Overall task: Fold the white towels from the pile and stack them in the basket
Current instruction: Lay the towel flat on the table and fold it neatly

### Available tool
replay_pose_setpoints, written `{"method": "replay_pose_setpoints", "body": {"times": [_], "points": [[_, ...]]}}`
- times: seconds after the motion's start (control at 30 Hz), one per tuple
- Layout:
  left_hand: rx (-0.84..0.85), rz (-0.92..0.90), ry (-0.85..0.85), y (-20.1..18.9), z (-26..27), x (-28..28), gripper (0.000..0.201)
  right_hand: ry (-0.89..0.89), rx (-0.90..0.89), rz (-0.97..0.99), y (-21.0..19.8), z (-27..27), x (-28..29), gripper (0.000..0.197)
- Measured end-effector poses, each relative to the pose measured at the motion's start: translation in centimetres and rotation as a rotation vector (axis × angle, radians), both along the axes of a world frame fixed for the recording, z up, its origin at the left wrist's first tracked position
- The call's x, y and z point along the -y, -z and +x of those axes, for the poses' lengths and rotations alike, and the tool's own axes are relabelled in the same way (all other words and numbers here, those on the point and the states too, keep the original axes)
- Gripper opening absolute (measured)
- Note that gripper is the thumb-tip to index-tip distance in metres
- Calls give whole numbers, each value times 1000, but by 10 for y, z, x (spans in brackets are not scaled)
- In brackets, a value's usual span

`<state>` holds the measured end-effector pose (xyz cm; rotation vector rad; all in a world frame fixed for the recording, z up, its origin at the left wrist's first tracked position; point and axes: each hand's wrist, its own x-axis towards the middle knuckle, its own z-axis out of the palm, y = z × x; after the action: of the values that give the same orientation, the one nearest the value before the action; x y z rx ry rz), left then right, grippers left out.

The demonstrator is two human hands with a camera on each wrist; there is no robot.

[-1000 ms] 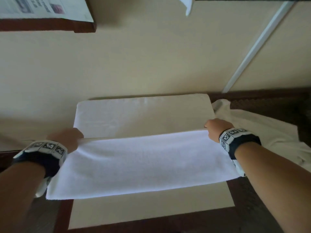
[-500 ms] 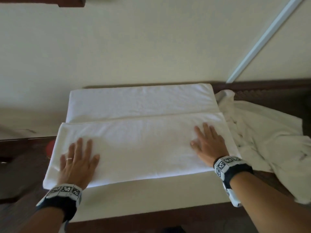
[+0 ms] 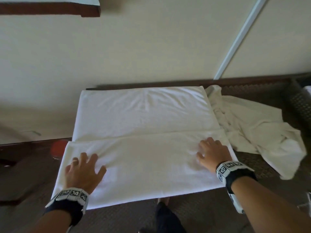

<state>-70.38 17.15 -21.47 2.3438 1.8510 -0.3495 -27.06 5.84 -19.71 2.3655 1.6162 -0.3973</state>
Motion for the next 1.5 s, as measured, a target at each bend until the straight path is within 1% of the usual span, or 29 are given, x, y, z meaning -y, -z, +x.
{"method": "replay_pose_setpoints", "body": {"times": [0.1,0.17,0.3,0.37,0.47,0.53,0.63,0.7,0.77,0.87,0.93,1.03,1.13,1.2,1.27,1.33,1.4,1.5], "points": [[-82,-5,8,-13,10,-17,44,-14,51,-87,-9,5,-19,33],[-107,-10,37,-20,18,-39,43,-24,41,-98,-13,11,-40,30],[-57,-78,115,-25,40,-97,37,-64,7,-53,-19,27,-93,25],[-35,-126,131,-27,54,-131,39,-88,-5,-36,-21,35,-124,22],[-18,-120,135,-26,76,-179,43,-97,-27,11,-18,51,-171,21],[-33,-94,151,-22,88,-209,46,-97,-38,42,-11,63,-202,27],[-78,-53,170,-17,103,-248,52,-116,-31,61,0,83,-241,47],[-144,-17,176,-11,110,-271,59,-156,10,19,9,96,-261,63],[-183,-3,169,-4,113,-290,71,-203,51,-48,16,107,-277,73],[-192,-71,126,0,118,-311,79,-255,91,-44,18,117,-295,77],[-225,-51,132,0,122,-318,74,-257,122,-24,15,119,-300,72],[-218,15,140,-2,126,-316,54,-220,118,0,10,117,-298,51],[-187,61,167,-8,123,-303,39,-207,95,32,2,117,-285,36],[-176,92,178,-18,117,-291,30,-187,79,56,-10,115,-273,30],[-172,130,204,-31,108,-277,24,-155,59,53,-25,110,-259,32],[-114,195,253,-47,97,-261,20,-114,24,65,-42,104,-238,31],[-31,271,287,-64,87,-241,20,-84,24,121,-57,97,-214,28],[58,356,311,-88,71,-201,26,-99,89,201,-78,80,-172,24]]}}
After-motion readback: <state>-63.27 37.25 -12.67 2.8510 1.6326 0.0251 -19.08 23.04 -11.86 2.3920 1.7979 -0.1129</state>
